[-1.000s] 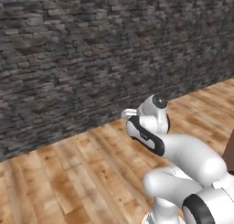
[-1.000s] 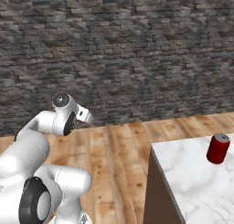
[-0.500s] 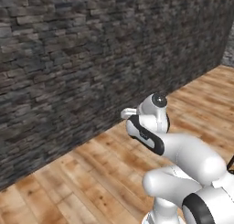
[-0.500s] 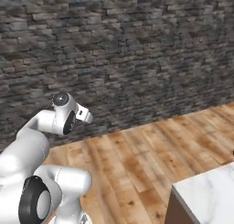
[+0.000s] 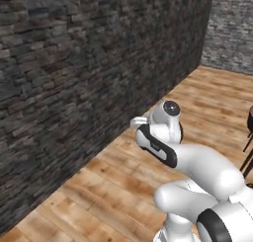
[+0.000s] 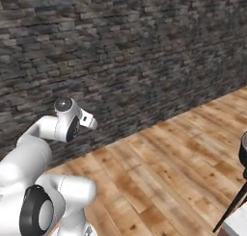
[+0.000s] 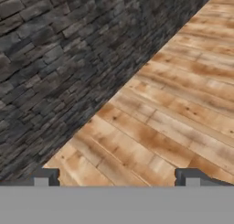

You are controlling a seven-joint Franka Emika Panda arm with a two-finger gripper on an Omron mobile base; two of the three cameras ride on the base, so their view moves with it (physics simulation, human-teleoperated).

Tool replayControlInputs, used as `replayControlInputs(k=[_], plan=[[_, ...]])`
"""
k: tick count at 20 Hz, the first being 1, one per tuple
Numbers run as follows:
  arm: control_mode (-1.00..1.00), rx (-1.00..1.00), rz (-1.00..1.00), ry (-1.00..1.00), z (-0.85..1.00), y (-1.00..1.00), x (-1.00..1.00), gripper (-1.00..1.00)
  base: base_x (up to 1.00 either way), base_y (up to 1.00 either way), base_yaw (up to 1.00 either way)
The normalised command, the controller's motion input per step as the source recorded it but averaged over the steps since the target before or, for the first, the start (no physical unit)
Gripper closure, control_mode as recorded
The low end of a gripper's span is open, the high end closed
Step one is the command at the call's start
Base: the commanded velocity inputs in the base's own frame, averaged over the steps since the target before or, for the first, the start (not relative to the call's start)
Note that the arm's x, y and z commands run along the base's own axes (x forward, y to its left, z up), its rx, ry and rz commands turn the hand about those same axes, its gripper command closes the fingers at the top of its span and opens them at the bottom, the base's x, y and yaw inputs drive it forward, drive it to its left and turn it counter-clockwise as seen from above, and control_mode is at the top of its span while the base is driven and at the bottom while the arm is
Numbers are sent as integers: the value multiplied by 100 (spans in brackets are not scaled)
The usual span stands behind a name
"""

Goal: Four empty soda cans are scattered around the kitchen. Gather all the cans and cluster them next to the stove for recycling.

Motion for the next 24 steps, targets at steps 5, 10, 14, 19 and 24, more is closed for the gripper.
replayControlInputs(k=[5,10,14,19,24], plan=[[100,0,0,0,0,0,0,-100,29,25,-51],[100,0,0,0,0,0,0,-100,4,34,-60],[100,0,0,0,0,0,0,-100,4,40,-61],[100,0,0,0,0,0,0,-100,35,36,-49],[100,0,0,0,0,0,0,-100,83,41,-23]])
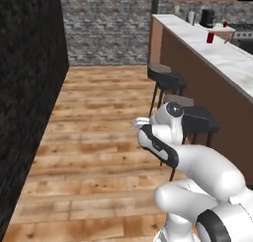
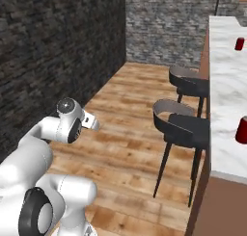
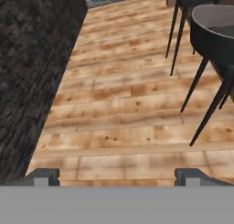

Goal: Four empty soda cans are scattered around the kitchen. Gather all the cans and cluster them next to the stove for recycling.

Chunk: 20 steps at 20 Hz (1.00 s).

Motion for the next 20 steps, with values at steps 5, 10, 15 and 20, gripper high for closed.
replayControlInputs(k=[5,10,15,20], plan=[[100,0,0,0,0,0,0,-100,100,60,-7],[100,0,0,0,0,0,0,-100,99,37,-17],[100,0,0,0,0,0,0,-100,84,43,-31],[100,0,0,0,0,0,0,-100,73,49,-43]])
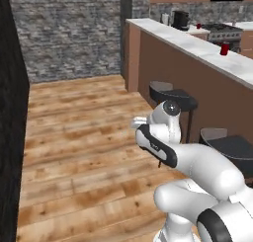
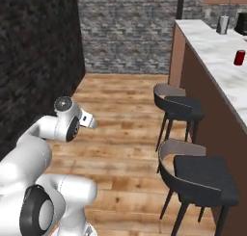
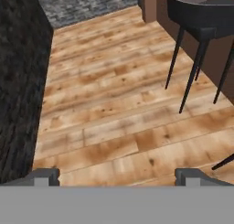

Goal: Four empty soda cans are scattered around the kitchen. Gather all the cans and cluster them next to the stove for recycling.

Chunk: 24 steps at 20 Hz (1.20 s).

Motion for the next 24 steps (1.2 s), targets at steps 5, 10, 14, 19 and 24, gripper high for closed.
replayControlInputs(k=[5,10,14,19,24], plan=[[100,0,0,0,0,0,0,-100,58,51,-47],[100,0,0,0,0,0,0,-100,50,51,-49],[100,0,0,0,0,0,0,-100,44,50,-51],[100,0,0,0,0,0,0,-100,42,54,-48],[100,0,0,0,0,0,0,-100,27,67,-48]])
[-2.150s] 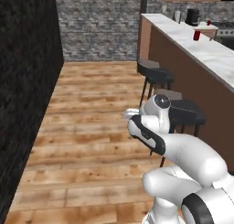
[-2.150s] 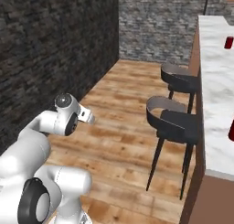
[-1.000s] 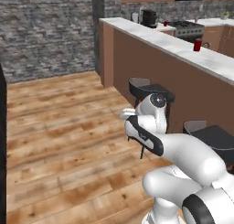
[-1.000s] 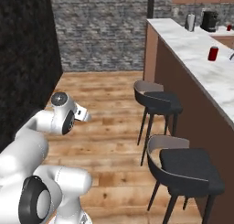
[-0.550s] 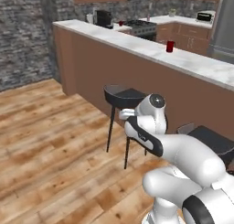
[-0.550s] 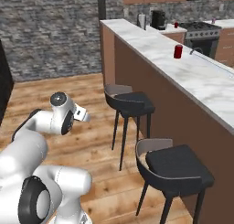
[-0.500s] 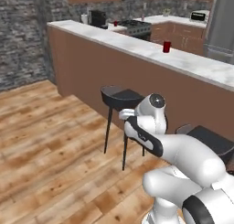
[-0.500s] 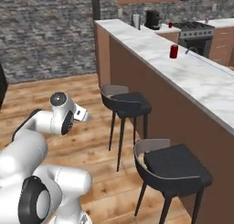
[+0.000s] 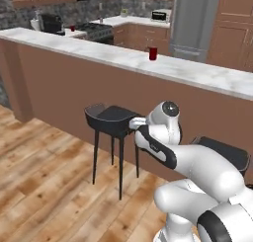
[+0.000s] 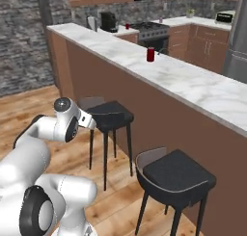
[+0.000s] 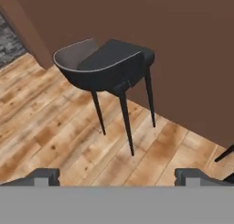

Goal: Four empty soda cans are scattered around the kitchen. Gather all the cans and cluster them next to the stove for recycling.

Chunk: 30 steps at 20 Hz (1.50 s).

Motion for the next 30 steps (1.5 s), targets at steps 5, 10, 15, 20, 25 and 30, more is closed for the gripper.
replayControlInputs(k=[5,10,15,20,25,30], plan=[[100,0,0,0,0,0,0,-100,24,70,-48],[100,0,0,0,0,0,0,-100,20,74,-49],[100,0,0,0,0,0,0,-100,30,73,-42],[100,0,0,0,0,0,0,-100,22,74,-32],[100,0,0,0,0,0,0,-100,24,59,-18],[100,0,0,0,0,0,0,-100,9,51,-17]])
